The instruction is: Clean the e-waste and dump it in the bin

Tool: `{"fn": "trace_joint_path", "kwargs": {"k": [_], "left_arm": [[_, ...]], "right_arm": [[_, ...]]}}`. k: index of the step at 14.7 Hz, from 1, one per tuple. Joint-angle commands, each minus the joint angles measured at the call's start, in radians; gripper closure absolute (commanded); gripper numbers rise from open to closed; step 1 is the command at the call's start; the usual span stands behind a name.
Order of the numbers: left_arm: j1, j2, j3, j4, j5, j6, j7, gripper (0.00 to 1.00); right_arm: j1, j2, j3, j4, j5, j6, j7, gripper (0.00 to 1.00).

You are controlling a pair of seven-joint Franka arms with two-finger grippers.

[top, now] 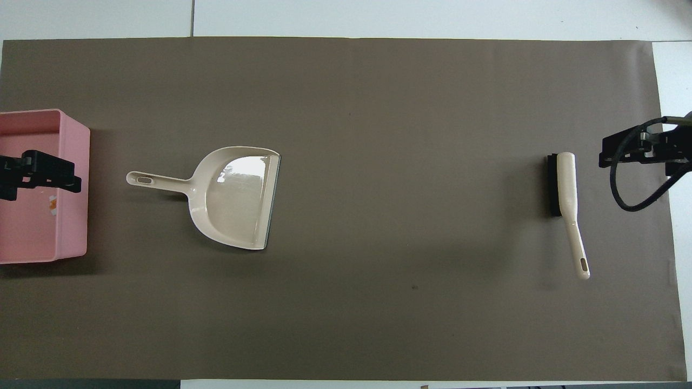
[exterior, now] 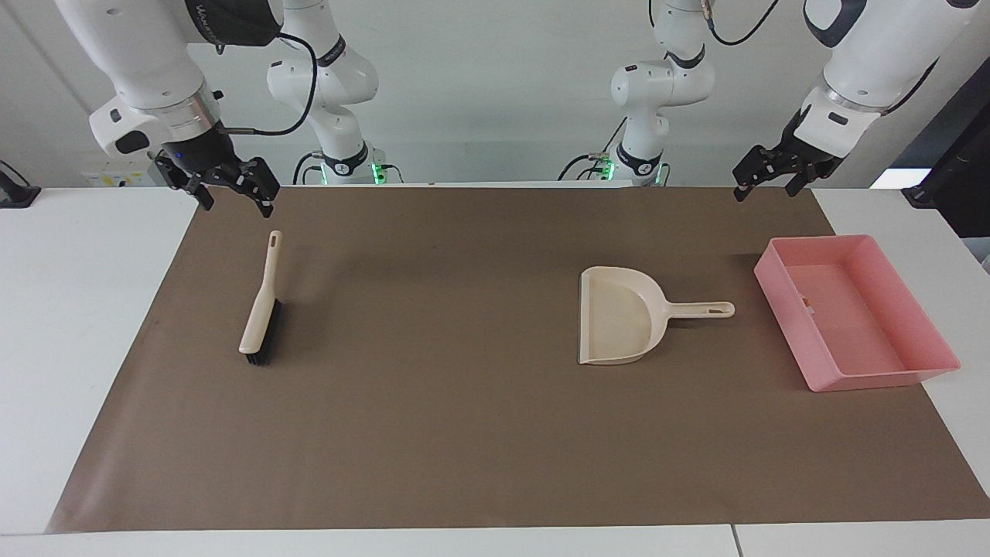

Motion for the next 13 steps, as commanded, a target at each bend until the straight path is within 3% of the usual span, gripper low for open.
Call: {"fn": "trace_joint_path", "kwargs": {"k": [1, 13], "left_arm": [[0.004, 0.0, -0.006, 0.001, 0.048, -0.019, 0.084, 0.01], [0.01, -0.033, -0.009, -0.059, 0.016, 0.053, 0.077, 0.01]], "right_arm": [[-0.002, 0.004, 0.006, 0.007, 0.002, 0.001, 0.013, 0.0], [-0.005, -0.004, 0.004, -0.01, 0.003, -0.002, 0.009, 0.0]]}}
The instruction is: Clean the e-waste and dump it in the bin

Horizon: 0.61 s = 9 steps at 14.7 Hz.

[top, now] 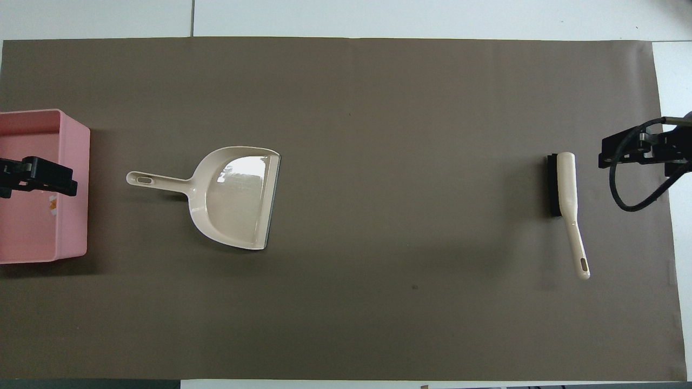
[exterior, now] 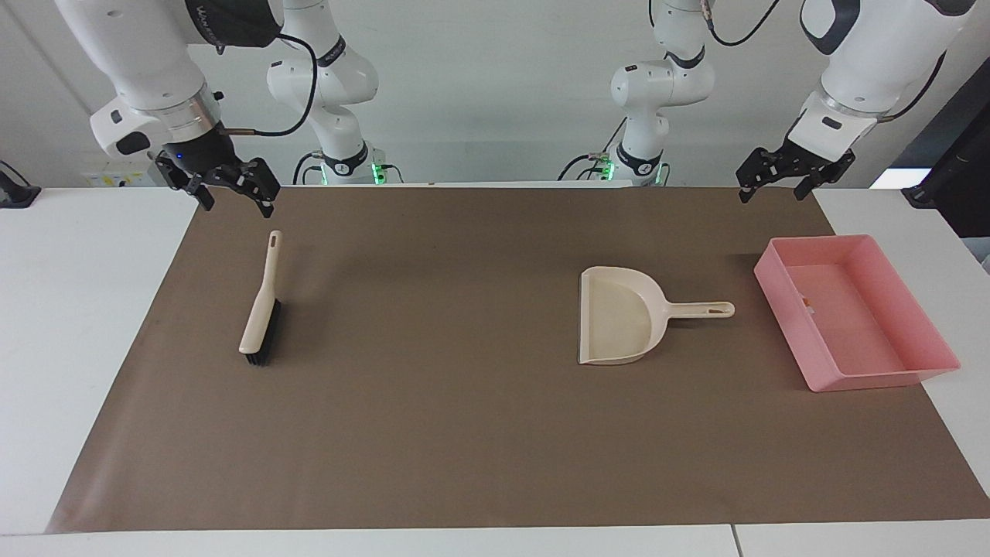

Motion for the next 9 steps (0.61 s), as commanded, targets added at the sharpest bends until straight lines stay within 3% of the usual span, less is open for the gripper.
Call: {"fn": "trace_joint_path", "kwargs": {"k": [1, 9], "left_arm": [[0.013, -0.031, -0.006, -0.041, -0.035, 0.038, 0.005, 0.01], [0.014, -0.039, -0.006, -0.058, -0.048, 0.061, 0.004, 0.01]], "right_arm": [[-0.005, -0.004, 0.004, -0.007, 0.003, -0.001, 0.009, 0.0], [-0.005, -0.004, 0.004, -0.007, 0.003, -0.001, 0.011, 0.0]]}}
